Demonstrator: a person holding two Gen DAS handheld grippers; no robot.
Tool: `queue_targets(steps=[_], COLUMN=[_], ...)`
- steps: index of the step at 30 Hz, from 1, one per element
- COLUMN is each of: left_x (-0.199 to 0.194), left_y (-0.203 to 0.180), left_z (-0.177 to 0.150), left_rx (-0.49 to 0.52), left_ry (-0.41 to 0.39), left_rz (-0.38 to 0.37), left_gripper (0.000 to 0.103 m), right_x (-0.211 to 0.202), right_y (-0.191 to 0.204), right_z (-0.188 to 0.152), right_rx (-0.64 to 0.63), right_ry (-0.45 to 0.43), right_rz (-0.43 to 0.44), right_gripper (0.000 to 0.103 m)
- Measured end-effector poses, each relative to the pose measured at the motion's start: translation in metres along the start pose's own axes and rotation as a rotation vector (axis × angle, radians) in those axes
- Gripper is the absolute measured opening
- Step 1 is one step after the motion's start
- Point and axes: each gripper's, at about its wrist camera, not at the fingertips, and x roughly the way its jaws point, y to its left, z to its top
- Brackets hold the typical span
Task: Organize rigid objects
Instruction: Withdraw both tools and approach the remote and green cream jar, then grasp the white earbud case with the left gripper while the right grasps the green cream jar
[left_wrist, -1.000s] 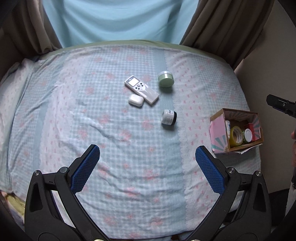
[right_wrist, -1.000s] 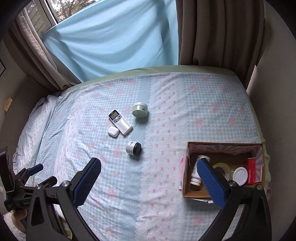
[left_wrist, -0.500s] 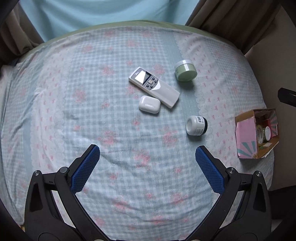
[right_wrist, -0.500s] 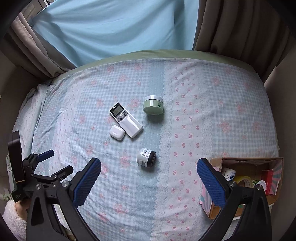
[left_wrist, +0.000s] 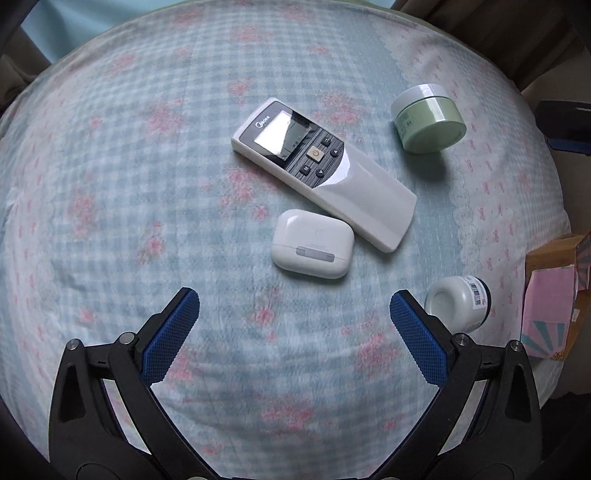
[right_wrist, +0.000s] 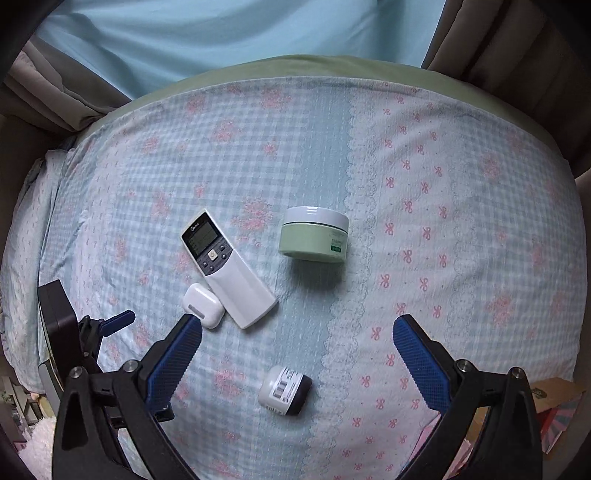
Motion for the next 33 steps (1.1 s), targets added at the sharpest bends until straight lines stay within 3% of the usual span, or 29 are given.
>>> queue_targets(steps=[7,13,17,20,23,33], left_x=[0.046,0.060,0.064,0.060,0.055,0.034], left_y=[-0.013,-0.027,-0.034,-0.036,-0.034,-0.017], left_z=[0.018,0.020,0.020,0.020,0.022,0.016], left_rx=[0.038,0.104,0.143,0.168,0.182,0.167], left_ry=[0.017,-0.002,-0.009,-0.022,-0.034,-0.064], left_rz=[0.007,0.051,0.097,0.087,0.081,0.030], left_gripper=[0.099,0.096,0.081,0.070,0.057,0.057], right_x=[0.067,0.090,0.098,0.104,0.113,0.107], right_y=[-0.020,-0.023,-0.019,-0.017,-0.016,-0.008], right_z=[0.045,0.058,0.061,0.063,0.064,0.055], right_rx=[0.102,0.131,0.109,0.098,0.101,0.105], right_ry=[0.107,0.113,0.127,0.140,0.167,0.138], right_rz=[0.040,0.053,0.013,-0.011,-0.001,-0.021], right_gripper=[0.103,0.103,0.102,0.096,0.068,0.066])
